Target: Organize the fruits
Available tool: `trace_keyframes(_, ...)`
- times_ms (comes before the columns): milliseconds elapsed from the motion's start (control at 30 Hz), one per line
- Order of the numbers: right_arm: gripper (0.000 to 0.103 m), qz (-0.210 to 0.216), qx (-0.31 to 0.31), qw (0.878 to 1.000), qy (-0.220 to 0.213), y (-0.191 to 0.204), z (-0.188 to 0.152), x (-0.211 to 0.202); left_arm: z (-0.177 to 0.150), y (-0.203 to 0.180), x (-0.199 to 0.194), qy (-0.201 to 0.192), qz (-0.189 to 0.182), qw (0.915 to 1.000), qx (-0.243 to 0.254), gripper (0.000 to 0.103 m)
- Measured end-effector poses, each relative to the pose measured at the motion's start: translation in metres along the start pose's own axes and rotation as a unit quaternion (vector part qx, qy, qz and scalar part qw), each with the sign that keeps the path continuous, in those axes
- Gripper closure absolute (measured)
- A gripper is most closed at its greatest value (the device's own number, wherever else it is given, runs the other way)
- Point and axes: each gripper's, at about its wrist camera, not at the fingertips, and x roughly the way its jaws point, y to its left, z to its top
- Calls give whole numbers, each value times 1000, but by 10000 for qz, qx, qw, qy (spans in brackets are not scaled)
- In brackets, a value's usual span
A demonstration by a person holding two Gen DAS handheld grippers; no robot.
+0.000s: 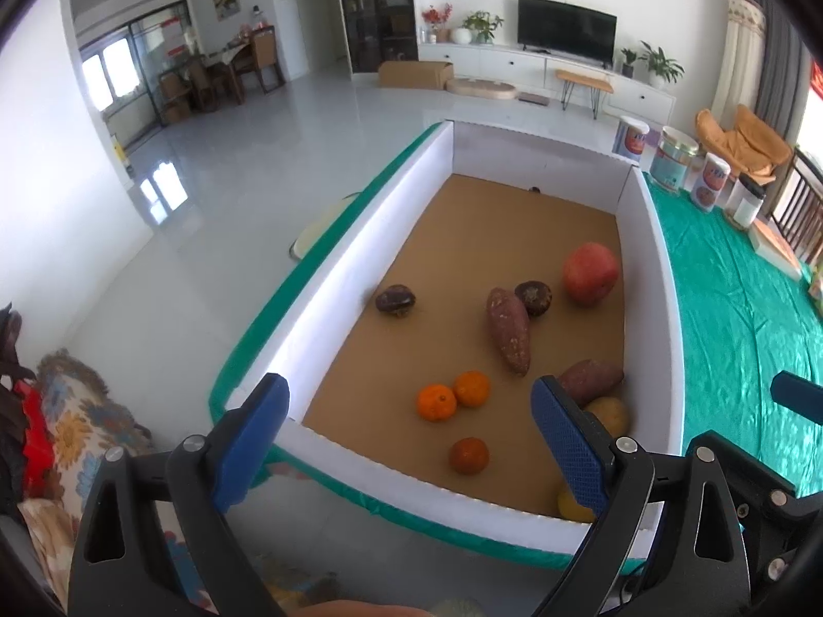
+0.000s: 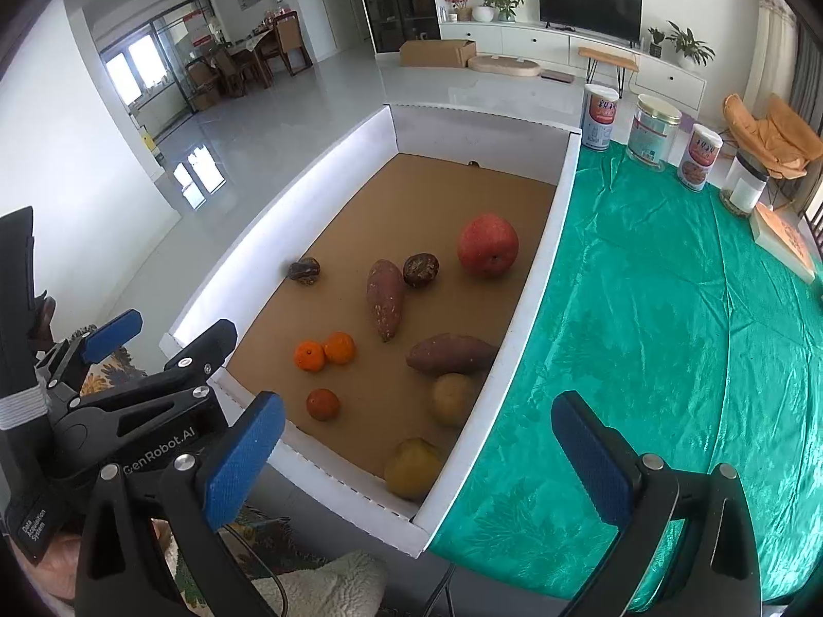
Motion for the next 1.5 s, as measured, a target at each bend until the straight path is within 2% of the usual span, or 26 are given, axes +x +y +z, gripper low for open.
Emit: trace_keyframes(1500, 0, -190, -65, 9997, 124, 12, 18, 4, 12, 15, 9, 83, -59, 9999, -45, 7)
